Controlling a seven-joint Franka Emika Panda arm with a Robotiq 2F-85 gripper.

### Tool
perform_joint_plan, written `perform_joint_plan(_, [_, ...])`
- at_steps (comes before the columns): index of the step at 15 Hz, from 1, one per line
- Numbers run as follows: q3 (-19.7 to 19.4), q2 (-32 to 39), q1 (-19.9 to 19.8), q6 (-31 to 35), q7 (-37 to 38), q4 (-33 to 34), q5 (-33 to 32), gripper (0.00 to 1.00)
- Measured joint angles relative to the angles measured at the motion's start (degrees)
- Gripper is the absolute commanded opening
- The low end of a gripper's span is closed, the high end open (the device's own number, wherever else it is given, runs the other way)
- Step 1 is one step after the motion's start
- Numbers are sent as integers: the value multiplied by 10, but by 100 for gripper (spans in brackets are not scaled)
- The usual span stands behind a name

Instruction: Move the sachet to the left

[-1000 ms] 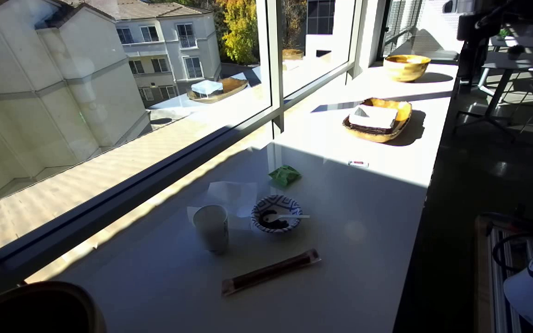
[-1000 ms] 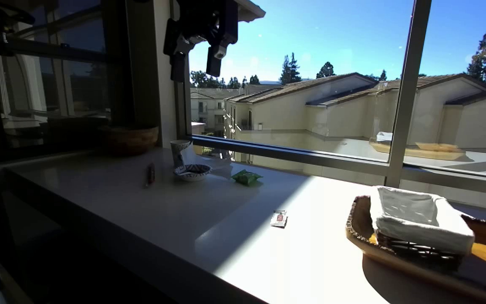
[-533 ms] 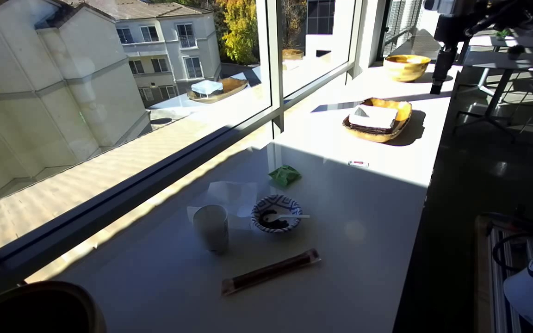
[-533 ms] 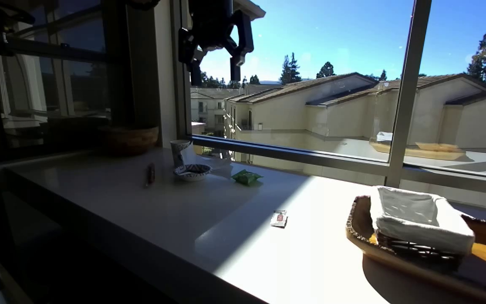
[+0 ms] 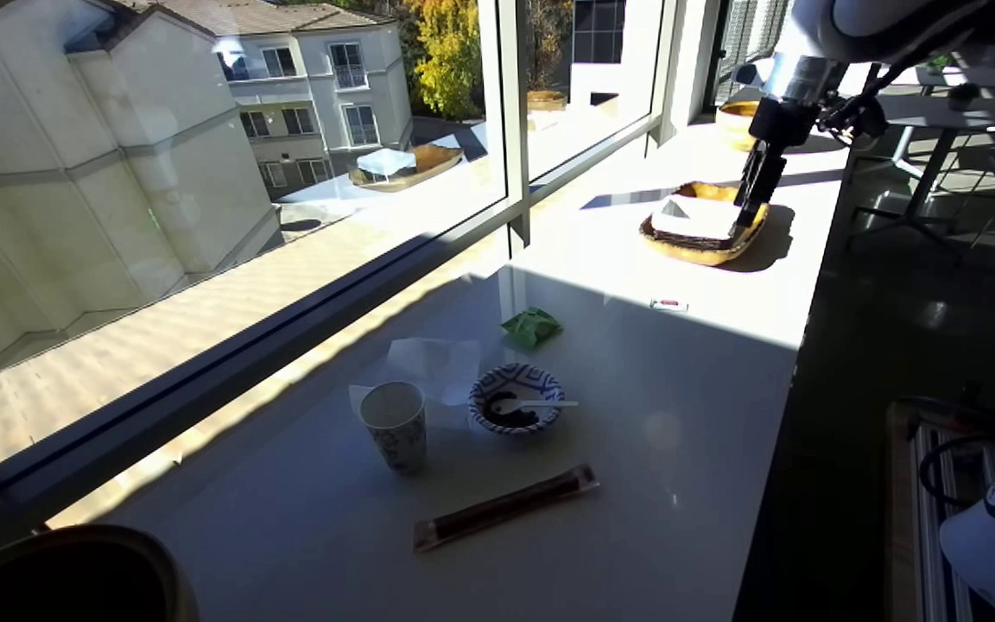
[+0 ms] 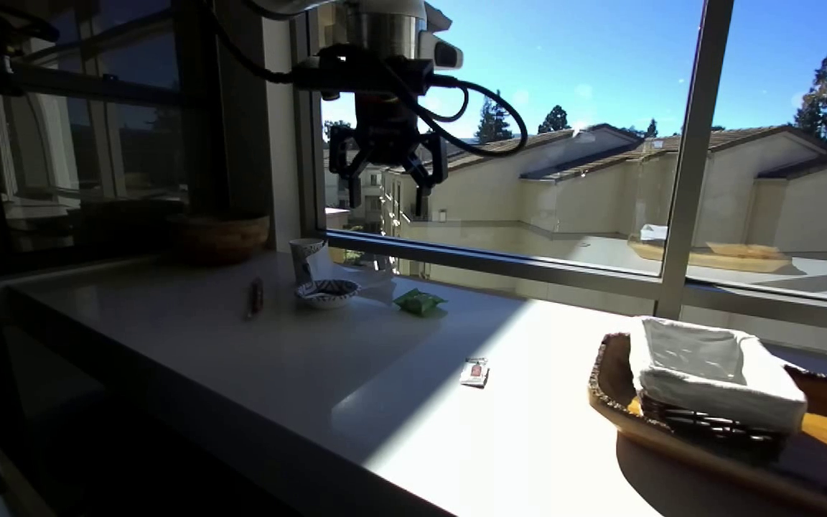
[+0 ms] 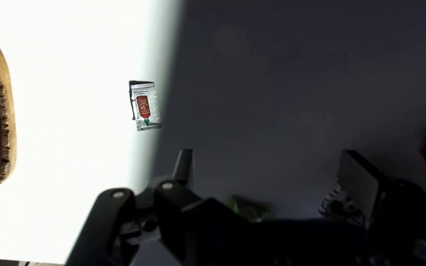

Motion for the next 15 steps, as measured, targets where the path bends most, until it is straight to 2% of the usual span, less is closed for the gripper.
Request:
perform_joint_plan(3, [-20,55,1,42,-58,0,42,100])
perform_joint_plan(6, [-21,114,0,82,-96,5,68,100])
perform_joint_plan(11, [2,214,-24,195,-104,20,69,100])
perform_joint_plan(15, [11,254,-35,209,-104,38,69,100])
